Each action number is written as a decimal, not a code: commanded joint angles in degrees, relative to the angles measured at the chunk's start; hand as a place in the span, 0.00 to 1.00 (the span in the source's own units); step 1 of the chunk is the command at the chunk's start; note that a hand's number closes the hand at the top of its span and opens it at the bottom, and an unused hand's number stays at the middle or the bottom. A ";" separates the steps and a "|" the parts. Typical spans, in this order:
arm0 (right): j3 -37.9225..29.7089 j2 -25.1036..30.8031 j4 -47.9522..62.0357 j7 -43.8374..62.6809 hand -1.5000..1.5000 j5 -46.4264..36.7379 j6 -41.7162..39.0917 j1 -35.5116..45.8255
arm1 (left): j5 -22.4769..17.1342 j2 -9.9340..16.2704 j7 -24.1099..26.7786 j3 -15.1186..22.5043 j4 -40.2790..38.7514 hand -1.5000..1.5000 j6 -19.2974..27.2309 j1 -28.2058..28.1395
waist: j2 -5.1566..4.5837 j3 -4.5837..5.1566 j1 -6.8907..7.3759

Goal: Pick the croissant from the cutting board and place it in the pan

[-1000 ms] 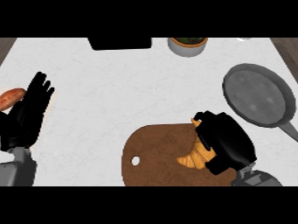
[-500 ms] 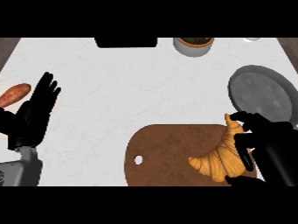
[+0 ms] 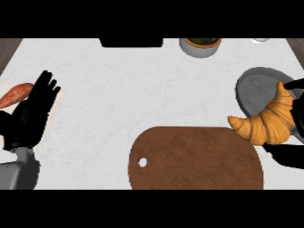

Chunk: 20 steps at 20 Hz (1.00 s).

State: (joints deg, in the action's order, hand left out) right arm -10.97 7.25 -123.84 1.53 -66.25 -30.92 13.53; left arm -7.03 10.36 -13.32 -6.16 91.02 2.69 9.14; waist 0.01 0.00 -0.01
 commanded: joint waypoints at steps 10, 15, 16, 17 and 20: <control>-20.07 15.62 41.94 -18.80 1.00 10.56 18.30 10.60 | 1.33 -0.91 0.14 0.50 -1.53 0.50 0.49 1.48 | -0.29 -0.05 0.58; -19.27 17.39 62.15 -28.60 1.00 10.43 28.63 15.96 | 2.74 -2.33 3.60 1.60 -2.49 0.50 0.81 0.76 | -0.56 -0.08 1.24; -18.74 19.47 65.33 -29.62 1.00 10.70 27.87 18.39 | 2.58 -2.76 0.91 1.61 -2.48 0.50 1.92 2.71 | -0.40 -0.06 0.98; -16.43 16.40 67.10 -28.50 1.00 9.36 29.47 19.17 | 1.35 -1.83 0.07 0.56 -1.02 0.50 1.21 2.77 | -0.38 -0.06 1.21; -16.80 17.96 77.39 -35.22 1.00 8.92 35.85 20.09 | 1.50 -1.28 -0.74 0.62 -1.66 0.50 0.61 2.82 | -0.46 -0.08 1.29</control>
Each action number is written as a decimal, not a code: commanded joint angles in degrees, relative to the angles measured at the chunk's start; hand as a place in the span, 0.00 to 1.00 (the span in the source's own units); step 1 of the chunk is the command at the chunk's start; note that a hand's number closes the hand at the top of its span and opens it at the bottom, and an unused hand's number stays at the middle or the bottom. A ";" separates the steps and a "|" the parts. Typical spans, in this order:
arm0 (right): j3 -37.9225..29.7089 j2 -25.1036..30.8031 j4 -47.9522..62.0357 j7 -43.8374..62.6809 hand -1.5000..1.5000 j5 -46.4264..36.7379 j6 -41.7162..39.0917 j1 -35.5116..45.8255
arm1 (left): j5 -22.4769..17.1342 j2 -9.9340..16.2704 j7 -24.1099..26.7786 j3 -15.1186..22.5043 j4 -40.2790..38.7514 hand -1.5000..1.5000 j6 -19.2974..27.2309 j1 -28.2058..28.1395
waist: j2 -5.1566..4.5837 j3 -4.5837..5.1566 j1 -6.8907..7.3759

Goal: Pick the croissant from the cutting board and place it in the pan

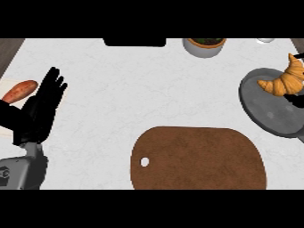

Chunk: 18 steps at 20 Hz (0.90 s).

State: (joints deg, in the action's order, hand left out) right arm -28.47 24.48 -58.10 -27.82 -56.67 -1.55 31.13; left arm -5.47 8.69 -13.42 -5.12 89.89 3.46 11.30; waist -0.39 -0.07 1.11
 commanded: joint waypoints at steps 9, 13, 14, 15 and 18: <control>-2.28 4.80 34.01 1.23 0.00 -3.48 9.69 8.85 | 0.59 -0.39 -0.78 0.98 1.25 0.50 -0.16 0.40 | -0.51 -0.11 1.16; -2.16 6.03 41.08 -2.58 0.00 -2.91 8.89 11.13 | -0.69 -0.13 -2.32 0.24 2.24 0.50 -0.66 -0.37 | -0.37 -0.11 1.17; -2.81 5.32 42.23 -2.58 0.00 -2.66 10.26 11.74 | 0.97 -2.16 -1.42 2.24 3.77 0.50 1.03 -0.28 | -0.66 -0.19 1.90; -3.27 5.69 42.77 -5.81 0.00 -1.67 10.26 10.87 | 0.34 -1.44 -3.44 1.26 1.21 0.50 1.17 3.78 | -0.60 -0.17 1.05; -8.03 6.99 42.24 -11.81 0.00 4.44 7.29 10.92 | -0.27 -0.03 -0.87 -0.26 1.59 0.50 -0.53 -0.84 | -0.37 -0.14 0.77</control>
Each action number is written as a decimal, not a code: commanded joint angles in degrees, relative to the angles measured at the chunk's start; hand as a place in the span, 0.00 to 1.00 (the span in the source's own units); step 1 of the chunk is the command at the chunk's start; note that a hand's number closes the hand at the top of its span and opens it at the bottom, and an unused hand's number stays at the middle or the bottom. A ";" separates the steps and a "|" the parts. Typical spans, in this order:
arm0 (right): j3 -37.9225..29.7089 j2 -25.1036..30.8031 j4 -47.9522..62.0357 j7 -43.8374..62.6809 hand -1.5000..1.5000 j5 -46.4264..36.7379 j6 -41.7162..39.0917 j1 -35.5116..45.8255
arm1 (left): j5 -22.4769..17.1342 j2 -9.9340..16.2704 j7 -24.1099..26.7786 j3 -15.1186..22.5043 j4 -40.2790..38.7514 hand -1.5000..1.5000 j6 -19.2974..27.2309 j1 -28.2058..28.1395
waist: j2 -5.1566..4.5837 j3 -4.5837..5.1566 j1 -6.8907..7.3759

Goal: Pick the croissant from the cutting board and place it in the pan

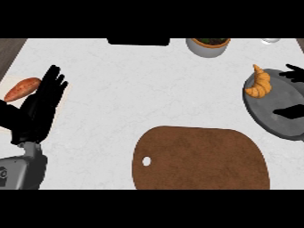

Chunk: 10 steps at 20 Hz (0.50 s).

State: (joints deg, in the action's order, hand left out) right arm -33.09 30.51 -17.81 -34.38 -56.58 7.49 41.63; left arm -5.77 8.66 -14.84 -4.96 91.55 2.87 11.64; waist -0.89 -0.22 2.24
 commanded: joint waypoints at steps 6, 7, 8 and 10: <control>-12.44 7.68 5.16 -9.47 0.00 14.47 -14.81 0.22 | 0.44 -0.19 -1.89 0.05 0.50 0.50 0.94 0.23 | 0.25 -0.03 -1.28; -13.63 9.29 5.85 -9.71 0.00 15.88 -18.21 0.36 | 0.19 0.48 0.81 -1.17 -2.49 0.50 0.09 0.65 | 0.11 0.01 -1.68; -14.80 12.66 6.62 -8.87 0.00 16.95 -21.69 0.55 | -0.37 0.98 -0.48 -1.35 -0.47 0.50 -0.12 0.82 | 0.13 -0.04 -1.26; -16.47 13.89 8.34 -9.72 0.00 18.83 -24.72 -1.96 | -0.08 0.44 -0.17 -0.69 -0.19 0.50 -0.15 -0.35 | 0.06 -0.07 -0.95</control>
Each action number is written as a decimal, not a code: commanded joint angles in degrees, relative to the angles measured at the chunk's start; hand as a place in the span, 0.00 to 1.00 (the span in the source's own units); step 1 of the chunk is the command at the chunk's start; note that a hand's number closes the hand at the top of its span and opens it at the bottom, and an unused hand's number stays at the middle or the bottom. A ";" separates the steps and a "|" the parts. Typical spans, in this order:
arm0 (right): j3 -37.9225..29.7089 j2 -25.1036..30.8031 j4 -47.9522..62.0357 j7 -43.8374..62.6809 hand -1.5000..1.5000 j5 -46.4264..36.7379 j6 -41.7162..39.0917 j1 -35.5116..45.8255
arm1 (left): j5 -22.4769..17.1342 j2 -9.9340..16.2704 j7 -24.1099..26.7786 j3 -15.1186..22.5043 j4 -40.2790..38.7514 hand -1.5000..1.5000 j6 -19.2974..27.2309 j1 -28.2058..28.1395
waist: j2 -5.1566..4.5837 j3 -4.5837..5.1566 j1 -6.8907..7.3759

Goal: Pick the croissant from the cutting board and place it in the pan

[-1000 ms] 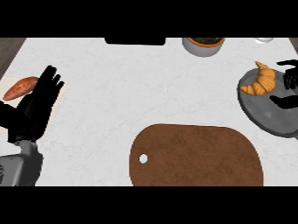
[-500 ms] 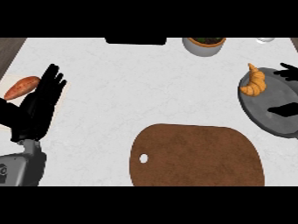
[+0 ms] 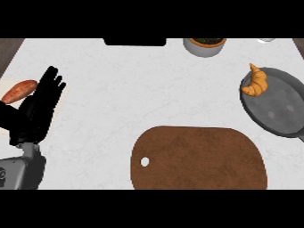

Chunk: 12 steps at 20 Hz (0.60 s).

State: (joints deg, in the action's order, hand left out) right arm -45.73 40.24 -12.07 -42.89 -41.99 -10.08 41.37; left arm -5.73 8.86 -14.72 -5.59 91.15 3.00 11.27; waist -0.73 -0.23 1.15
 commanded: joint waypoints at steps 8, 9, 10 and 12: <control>-6.06 12.64 4.60 -9.31 0.00 8.11 -26.78 -9.10 | -0.98 -0.04 2.14 -1.06 -0.22 0.50 -0.81 -1.32 | -0.24 -0.25 -0.35; -5.57 12.34 4.22 -11.32 0.00 8.00 -27.43 -11.40 | 0.89 -0.86 2.31 0.59 2.38 0.50 0.15 -4.80 | 0.17 -0.22 -0.18; -5.64 13.28 3.75 -11.11 0.00 8.41 -28.64 -10.68 | 0.29 -0.16 0.99 -0.28 0.02 0.50 0.13 -0.77 | -0.03 -0.23 -0.75; -5.45 14.00 3.54 -10.17 0.00 8.75 -28.98 -11.26 | 0.44 -1.06 1.88 0.58 1.13 0.50 0.04 -2.52 | -0.01 -0.26 -0.08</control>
State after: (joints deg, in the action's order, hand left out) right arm -50.90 51.74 -8.87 -45.78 -34.28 -27.32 32.58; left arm -5.34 8.35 -13.26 -5.41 91.87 3.01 9.45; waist -0.78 -0.45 0.85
